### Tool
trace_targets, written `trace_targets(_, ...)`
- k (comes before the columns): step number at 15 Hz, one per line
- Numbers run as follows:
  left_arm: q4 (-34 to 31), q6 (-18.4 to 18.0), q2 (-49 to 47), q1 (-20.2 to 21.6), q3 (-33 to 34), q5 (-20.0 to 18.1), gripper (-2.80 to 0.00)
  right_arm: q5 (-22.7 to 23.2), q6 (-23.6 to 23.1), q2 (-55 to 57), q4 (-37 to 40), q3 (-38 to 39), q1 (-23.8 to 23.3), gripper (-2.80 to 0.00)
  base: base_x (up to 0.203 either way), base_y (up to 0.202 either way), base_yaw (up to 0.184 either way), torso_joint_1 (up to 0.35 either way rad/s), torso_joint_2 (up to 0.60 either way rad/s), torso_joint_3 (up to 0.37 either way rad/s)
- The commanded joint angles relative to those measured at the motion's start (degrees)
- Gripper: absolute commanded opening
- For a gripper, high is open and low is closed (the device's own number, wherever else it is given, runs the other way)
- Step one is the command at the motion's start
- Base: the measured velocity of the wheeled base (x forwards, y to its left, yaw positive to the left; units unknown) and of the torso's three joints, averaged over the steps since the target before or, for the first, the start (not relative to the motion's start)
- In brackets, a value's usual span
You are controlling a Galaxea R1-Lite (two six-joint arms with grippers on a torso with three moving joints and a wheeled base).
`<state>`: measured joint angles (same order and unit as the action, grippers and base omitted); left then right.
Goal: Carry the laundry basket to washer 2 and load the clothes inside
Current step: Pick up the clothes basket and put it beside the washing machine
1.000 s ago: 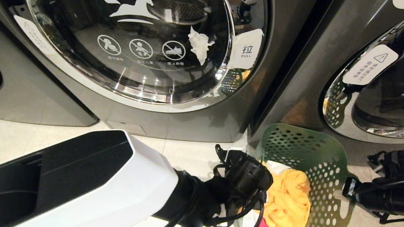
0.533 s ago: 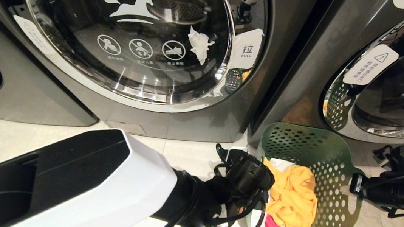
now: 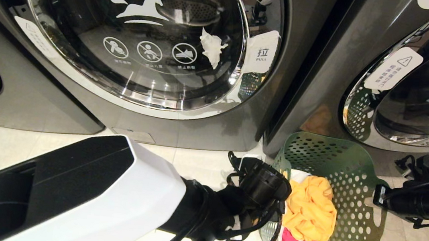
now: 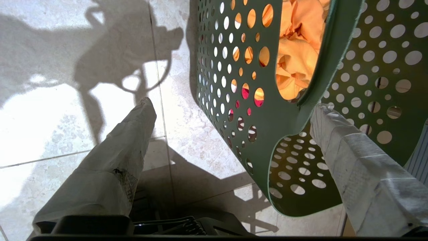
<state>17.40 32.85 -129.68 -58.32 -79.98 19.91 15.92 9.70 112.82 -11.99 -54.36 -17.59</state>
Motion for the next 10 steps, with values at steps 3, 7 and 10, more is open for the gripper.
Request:
trace_targets(3,0.2,0.2,-0.1,0.0,0.0,0.1,0.0,0.1,-0.2,2.1,1.6,-2.5,-0.8,-2.8,0.0,0.0,0.0,0.0,0.0,0.0)
trace_targets(7,0.1,0.2,-0.1,0.0,0.0,0.1,0.0,0.2,-0.1,1.5,1.7,-1.9,-0.7,0.0,0.0,0.0,0.0,0.0,0.0,0.0)
trace_targets(10,0.1,0.2,0.6,0.3,0.0,0.1,0.0,0.4,0.0,-1.2,3.4,-1.7,-0.7,0.0,0.0,0.0,0.0,0.0,0.0,0.0)
